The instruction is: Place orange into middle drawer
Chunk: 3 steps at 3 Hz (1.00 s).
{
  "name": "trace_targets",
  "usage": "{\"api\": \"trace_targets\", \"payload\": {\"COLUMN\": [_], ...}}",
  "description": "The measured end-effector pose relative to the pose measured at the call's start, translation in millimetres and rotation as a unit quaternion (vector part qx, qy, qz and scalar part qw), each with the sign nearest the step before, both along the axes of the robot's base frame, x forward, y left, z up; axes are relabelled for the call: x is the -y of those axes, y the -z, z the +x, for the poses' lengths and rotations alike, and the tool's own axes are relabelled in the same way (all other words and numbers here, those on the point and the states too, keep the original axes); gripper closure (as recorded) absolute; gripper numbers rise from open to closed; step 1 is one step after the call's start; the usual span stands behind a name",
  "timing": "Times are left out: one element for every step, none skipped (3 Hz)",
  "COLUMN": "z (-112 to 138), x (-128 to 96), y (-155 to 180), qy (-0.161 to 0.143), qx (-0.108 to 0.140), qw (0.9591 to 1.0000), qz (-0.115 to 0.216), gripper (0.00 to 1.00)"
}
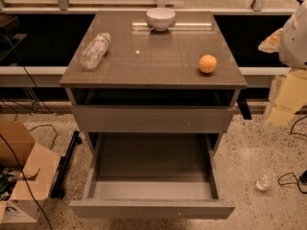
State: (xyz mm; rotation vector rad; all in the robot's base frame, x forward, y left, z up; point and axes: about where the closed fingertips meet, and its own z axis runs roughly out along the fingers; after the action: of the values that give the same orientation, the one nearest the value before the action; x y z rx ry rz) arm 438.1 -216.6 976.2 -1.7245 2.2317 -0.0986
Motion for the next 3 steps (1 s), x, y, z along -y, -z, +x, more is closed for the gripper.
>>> {"api": "trace_targets", "payload": {"z": [2.3,26.5,65.2], "x": [-1.2,-14.3,-37.3], "y": [1.2,13.9,31.7], "qy": [0.000,-0.006,-0.023], "qx": [0.001,0.013,0.020], "qw": [1.0000,0.9993,0.9957], "qz": [0.003,0.036,0.087], "gripper": [0.00,0.00,0.00]}}
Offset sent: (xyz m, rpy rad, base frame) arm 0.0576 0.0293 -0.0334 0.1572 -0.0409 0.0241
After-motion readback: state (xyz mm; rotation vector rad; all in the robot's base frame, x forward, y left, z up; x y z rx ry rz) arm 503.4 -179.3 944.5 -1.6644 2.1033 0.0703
